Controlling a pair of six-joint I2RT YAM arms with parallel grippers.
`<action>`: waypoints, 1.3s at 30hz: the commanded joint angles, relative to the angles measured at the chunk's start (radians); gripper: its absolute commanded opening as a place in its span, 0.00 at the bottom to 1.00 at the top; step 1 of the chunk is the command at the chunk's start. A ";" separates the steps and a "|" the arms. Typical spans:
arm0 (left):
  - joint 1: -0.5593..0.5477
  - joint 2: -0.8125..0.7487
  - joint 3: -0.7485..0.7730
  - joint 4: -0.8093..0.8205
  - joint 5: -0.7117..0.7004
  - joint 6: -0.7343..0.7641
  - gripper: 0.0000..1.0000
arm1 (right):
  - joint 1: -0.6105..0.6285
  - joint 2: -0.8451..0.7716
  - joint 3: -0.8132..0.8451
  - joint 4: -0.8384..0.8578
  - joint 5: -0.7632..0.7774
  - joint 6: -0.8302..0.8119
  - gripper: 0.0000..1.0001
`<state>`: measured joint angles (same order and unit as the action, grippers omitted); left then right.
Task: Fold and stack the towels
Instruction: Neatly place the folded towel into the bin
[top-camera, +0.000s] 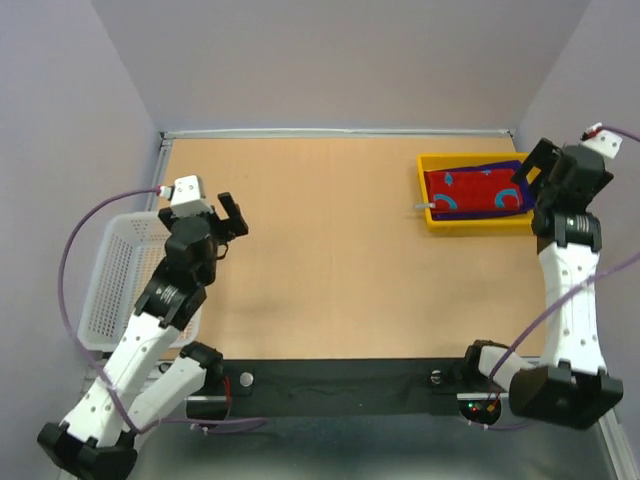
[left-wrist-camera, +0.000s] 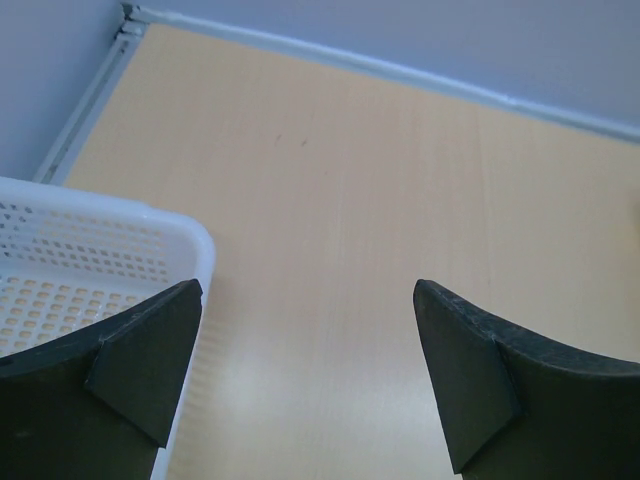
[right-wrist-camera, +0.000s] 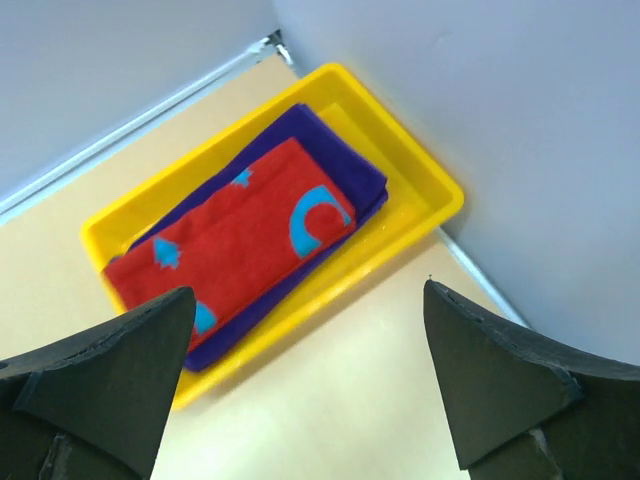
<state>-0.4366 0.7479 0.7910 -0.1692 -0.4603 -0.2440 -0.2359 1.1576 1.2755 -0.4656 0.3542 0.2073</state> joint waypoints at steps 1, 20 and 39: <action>0.006 -0.170 0.007 -0.001 -0.112 -0.058 0.99 | 0.000 -0.247 -0.146 0.012 -0.125 0.066 1.00; 0.006 -0.746 -0.134 -0.145 -0.169 -0.169 0.99 | 0.287 -0.901 -0.473 -0.061 -0.043 0.067 1.00; 0.013 -0.713 -0.136 -0.141 -0.176 -0.166 0.99 | 0.308 -1.135 -0.627 0.022 -0.107 -0.022 1.00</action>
